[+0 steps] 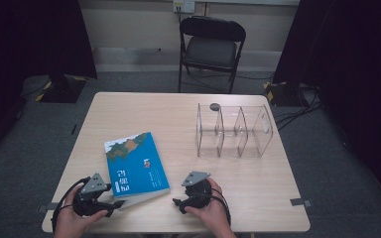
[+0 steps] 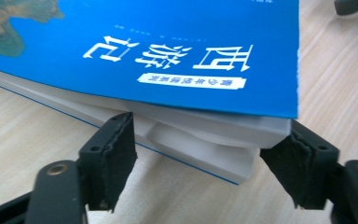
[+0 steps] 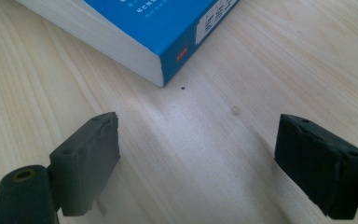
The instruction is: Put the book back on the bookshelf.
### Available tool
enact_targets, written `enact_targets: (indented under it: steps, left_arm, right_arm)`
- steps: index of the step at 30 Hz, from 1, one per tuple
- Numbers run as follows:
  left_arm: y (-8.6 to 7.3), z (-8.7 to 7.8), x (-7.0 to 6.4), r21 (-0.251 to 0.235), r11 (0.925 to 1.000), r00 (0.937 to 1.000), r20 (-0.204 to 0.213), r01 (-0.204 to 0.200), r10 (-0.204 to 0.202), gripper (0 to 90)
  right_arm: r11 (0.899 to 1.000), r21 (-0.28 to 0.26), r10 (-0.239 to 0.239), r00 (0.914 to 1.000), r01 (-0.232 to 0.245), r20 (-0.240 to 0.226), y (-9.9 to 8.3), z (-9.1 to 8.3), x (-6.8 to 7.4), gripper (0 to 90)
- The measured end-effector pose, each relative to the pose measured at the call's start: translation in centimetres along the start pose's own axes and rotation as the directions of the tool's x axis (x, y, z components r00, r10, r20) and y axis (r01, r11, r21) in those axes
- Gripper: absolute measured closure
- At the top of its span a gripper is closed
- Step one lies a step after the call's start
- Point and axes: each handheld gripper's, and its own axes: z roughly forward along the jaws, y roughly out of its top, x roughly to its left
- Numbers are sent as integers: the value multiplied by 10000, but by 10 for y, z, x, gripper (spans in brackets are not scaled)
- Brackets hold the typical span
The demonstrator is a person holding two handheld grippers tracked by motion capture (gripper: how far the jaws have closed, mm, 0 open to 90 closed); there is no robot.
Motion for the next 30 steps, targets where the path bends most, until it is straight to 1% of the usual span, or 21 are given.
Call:
enact_targets:
  steps: [2, 3, 6, 7, 8, 9, 10, 12, 13, 15, 16, 17, 20, 23, 24, 25, 26, 27, 28, 29, 30]
  left_arm:
    - [1, -1, 1, -104, 9999, 10000, -35, 3, -3, 314]
    - [1, -1, 2, -118, 9999, 9999, 74, 108, -107, 316]
    - [-1, 1, 4, 143, 9999, 9998, 188, 22, -25, 311]
    - [-2, 3, 3, 264, 9996, 9998, 183, -97, 92, 305]
    - [-2, 3, 3, 264, 9996, 9998, 183, -97, 92, 289]
    - [-3, 4, 2, 386, 9992, 9997, 246, -63, 53, 269]
    - [-4, 6, 1, 467, 9988, 9997, 230, -120, 109, 264]
    - [-5, 7, 0, 509, 9987, 9997, 259, -39, 26, 248]
    - [-6, 10, -1, 694, 9976, 9996, 272, -55, 36, 234]
    - [-7, 11, -2, 773, 9970, 9996, 271, -86, 65, 229]
    - [-8, 12, -3, 714, 9974, 9997, 226, -44, 28, 223]
    - [-9, 13, -3, 808, 9966, 9998, 190, -129, 114, 218]
    - [-11, 15, -4, 837, 9964, 9998, 160, -110, 97, 216]
    - [-14, 20, -4, 919, 9957, 9998, 170, -65, 49, 149]
    - [-14, 20, -4, 919, 9957, 9998, 170, -65, 49, 144]
    - [-14, 21, -5, 807, 9967, 9999, 164, -29, 16, 144]
    - [-14, 21, -5, 807, 9967, 9999, 164, -29, 16, 141]
    - [-11, 22, -5, 943, 9955, 10000, -22, 30, -28, 147]
    - [-11, 22, -5, 943, 9955, 10000, -22, 30, -28, 160]
    - [-11, 22, -6, 859, 9960, 9997, -56, 237, -233, 160]
    - [-11, 22, -5, 880, 9957, 9995, -148, 276, -264, 183]
  right_arm:
    - [10000, 12, 72, 9999, -72, -102, 0, 0, 0, 136]
    - [10000, -20, 27, 9999, -27, -131, -1, 1, 0, 136]
    - [10000, 57, 75, 10000, -74, -55, -2, 0, -1, 136]
    - [9999, 47, 141, 9999, -140, -56, -3, 0, 0, 136]
    - [9999, 47, 141, 9999, -140, -56, -3, 0, 0, 136]
    - [9999, 49, 131, 9998, -131, -137, -4, -1, 0, 136]
    - [9999, 43, 142, 9998, -141, -146, -4, -1, 1, 136]
    - [9998, 87, 170, 9998, -169, -115, -4, -2, 1, 136]
    - [9999, 43, 138, 9998, -137, -148, -5, -2, 0, 136]
    - [9999, 31, 119, 9998, -119, -145, -5, -2, 0, 136]
    - [9999, 16, 124, 9998, -124, -132, -5, -3, -1, 136]
    - [9998, 20, 174, 9997, -174, -156, -5, -3, -1, 136]
    - [9996, 79, 260, 9996, -259, -59, -5, -4, -2, 136]
    - [9997, 54, 251, 9996, -250, -124, -4, -1, -3, 136]
    - [9995, 100, 316, 9995, -315, -90, -4, 0, -2, 136]
    - [9998, 104, 191, 9997, -190, -137, -4, 1, -2, 135]
    - [9998, 104, 191, 9997, -190, -137, -4, 1, -2, 135]
    - [9998, 121, 177, 9998, -176, -112, -3, 2, -1, 134]
    - [9998, 121, 177, 9998, -176, -112, -3, 2, -1, 134]
    - [9999, 70, 136, 9998, -135, -177, -2, 3, 0, 134]
    - [9998, 111, 155, 9998, -153, -153, -2, 3, 0, 134]
